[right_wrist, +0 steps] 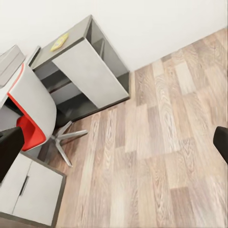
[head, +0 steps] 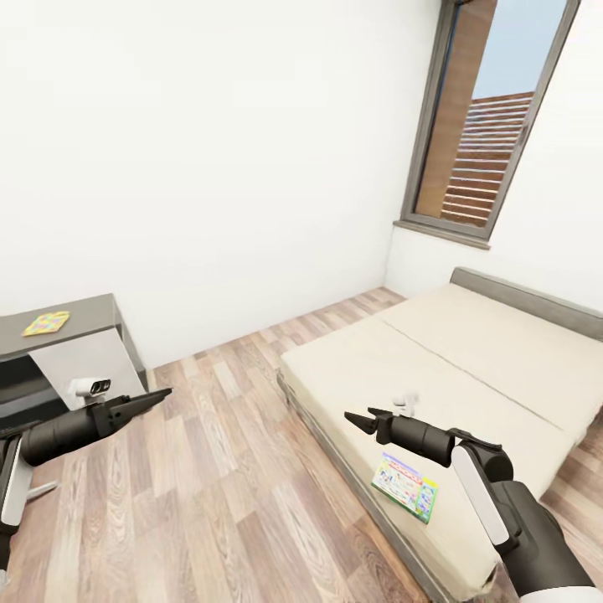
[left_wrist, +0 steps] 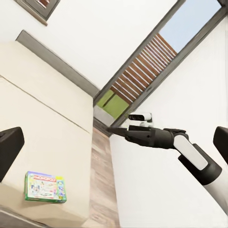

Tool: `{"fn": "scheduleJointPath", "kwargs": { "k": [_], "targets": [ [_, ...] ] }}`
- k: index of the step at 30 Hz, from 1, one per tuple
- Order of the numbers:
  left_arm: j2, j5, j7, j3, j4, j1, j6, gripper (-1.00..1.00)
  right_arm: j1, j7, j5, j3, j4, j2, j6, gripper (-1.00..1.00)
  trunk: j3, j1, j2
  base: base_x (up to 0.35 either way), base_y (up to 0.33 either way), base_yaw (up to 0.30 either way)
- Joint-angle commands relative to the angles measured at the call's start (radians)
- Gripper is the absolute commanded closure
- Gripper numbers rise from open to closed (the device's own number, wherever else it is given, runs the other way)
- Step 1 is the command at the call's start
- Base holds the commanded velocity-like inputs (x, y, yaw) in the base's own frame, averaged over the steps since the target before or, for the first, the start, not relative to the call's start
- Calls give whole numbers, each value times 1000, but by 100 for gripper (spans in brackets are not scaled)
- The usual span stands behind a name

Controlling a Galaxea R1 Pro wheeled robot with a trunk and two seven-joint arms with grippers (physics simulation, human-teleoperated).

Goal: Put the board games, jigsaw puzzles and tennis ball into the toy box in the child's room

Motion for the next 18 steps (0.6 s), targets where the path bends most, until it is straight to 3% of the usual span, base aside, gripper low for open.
{"fn": "scheduleJointPath", "kwargs": {
  "k": [1,12,18],
  "targets": [
    [0,0,-4,0,0,0,11,-100,-1,-2,-7,1,0,0,7,-100,-2,1,-2,0,11,-279],
    [0,0,-4,0,0,0,11,-100,-1,-2,-6,-1,0,-1,7,-100,2,1,-2,0,5,-279],
    [1,0,-4,1,-1,0,11,-100,-1,-3,-5,-1,0,0,7,-100,5,1,-2,0,121,-279]
  ]
}}
